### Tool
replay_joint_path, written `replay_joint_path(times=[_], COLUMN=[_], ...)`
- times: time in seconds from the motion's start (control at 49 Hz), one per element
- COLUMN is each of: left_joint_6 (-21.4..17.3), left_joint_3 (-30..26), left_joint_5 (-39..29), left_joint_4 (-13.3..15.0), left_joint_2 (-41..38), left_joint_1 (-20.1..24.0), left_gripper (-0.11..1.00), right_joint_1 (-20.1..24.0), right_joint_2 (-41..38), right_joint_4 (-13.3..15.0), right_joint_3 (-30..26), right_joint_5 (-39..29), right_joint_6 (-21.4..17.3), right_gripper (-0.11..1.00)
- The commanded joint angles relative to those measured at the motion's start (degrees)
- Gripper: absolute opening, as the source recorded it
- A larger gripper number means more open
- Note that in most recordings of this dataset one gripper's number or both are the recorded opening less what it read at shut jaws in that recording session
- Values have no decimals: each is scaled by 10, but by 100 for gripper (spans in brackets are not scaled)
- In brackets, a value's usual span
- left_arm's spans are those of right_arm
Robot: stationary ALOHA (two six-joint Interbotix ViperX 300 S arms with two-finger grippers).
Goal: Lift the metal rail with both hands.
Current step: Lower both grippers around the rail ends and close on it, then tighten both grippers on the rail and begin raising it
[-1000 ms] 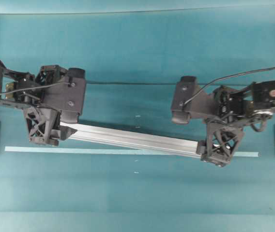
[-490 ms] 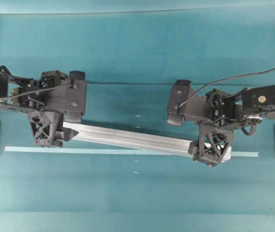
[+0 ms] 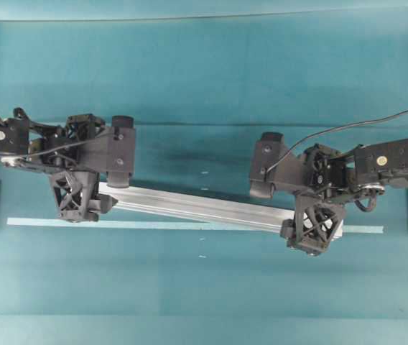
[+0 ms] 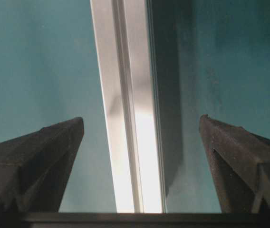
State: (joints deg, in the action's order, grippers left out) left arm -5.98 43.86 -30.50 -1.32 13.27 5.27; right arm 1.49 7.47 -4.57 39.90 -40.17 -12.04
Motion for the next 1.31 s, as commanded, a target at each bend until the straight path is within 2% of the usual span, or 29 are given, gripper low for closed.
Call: replay_joint_path(times=[0.0, 0.531, 0.837, 1.286], left_joint_6=[1, 16, 18, 18], left_joint_3=[0, 15, 54, 59], left_joint_5=[10, 76, 125, 152], left_joint_4=[0, -2, 0, 0], left_joint_2=[3, -54, -77, -94], left_joint_1=[-1, -11, -11, -7], left_gripper=[98, 98, 98, 97], right_joint_1=[2, 2, 5, 5], right_joint_2=[-4, -22, -57, -76], right_joint_4=[-2, -2, -2, -1], right_joint_3=[1, 22, 47, 60], right_joint_5=[6, 29, 76, 106], right_joint_6=[-2, -1, 1, 2], right_gripper=[100, 100, 100, 100])
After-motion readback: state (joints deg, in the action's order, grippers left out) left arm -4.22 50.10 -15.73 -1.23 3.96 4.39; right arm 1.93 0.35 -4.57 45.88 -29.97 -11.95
